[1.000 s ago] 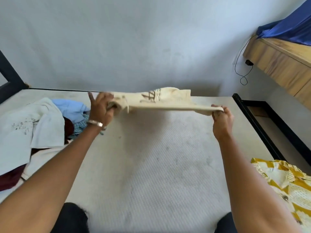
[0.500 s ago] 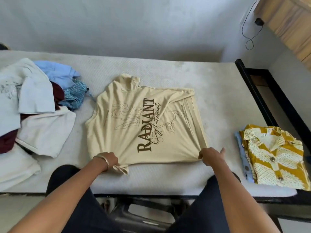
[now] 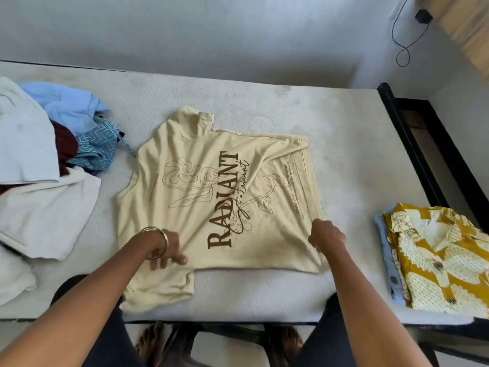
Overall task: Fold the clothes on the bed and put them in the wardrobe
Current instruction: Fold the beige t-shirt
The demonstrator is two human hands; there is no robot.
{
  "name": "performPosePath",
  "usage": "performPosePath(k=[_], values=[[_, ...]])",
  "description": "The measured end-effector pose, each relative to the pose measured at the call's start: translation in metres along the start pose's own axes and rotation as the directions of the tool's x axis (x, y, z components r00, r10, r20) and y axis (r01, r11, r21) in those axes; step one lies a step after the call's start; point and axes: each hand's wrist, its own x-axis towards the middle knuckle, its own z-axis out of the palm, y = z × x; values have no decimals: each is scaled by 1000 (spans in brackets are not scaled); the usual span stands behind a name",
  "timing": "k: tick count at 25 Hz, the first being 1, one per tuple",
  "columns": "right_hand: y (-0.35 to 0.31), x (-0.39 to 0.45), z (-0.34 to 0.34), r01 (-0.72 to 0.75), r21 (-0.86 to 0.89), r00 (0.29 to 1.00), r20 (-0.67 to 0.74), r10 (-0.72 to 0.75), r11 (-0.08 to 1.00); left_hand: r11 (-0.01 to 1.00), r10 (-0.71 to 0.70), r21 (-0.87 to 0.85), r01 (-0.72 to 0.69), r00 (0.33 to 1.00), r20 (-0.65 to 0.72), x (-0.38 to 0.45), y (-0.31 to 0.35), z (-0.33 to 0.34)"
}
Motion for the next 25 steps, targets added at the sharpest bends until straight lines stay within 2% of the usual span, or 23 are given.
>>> performPosePath(k=[1,3,5,8,11,13,15,16,18,19,20,22,23,25], values=[[-11,15,-10,20,62,994,-107,-13,998,997,51,-45,-58,988,-147,9,8,-17],[-31,53,-27,76,270,970,-242,-9,960,988,99,-62,-139,896,-434,34,27,-57],[-49,93,-45,143,554,964,-267,12,820,958,113,-139,-249,780,-616,62,42,-96],[-62,162,-71,148,733,960,-269,83,664,900,100,-197,-388,625,-774,108,63,-158],[-76,223,-79,113,770,934,-297,197,627,898,114,-123,-422,494,-862,153,81,-211],[-88,248,-77,34,762,919,-278,279,646,913,154,-61,-403,480,-864,181,88,-236],[-93,261,-74,-45,750,902,-253,349,660,942,215,31,-335,528,-822,206,91,-256],[-88,263,-73,-44,795,885,-251,393,605,954,234,75,-289,566,-791,214,92,-262],[-67,258,-75,22,934,814,-224,536,357,967,243,143,-210,606,-757,228,92,-270],[-53,257,-75,56,963,782,-206,588,263,968,245,164,-188,582,-776,232,93,-274],[-39,256,-75,64,965,773,-209,599,254,968,244,166,-190,541,-805,237,94,-277],[-25,253,-80,4,930,828,-208,520,367,970,217,137,-203,454,-864,238,95,-281],[-25,255,-85,5,922,858,-202,471,387,976,184,114,-184,432,-883,237,96,-282],[-32,269,-98,67,945,889,-203,411,321,989,134,95,-111,437,-889,236,96,-286]])
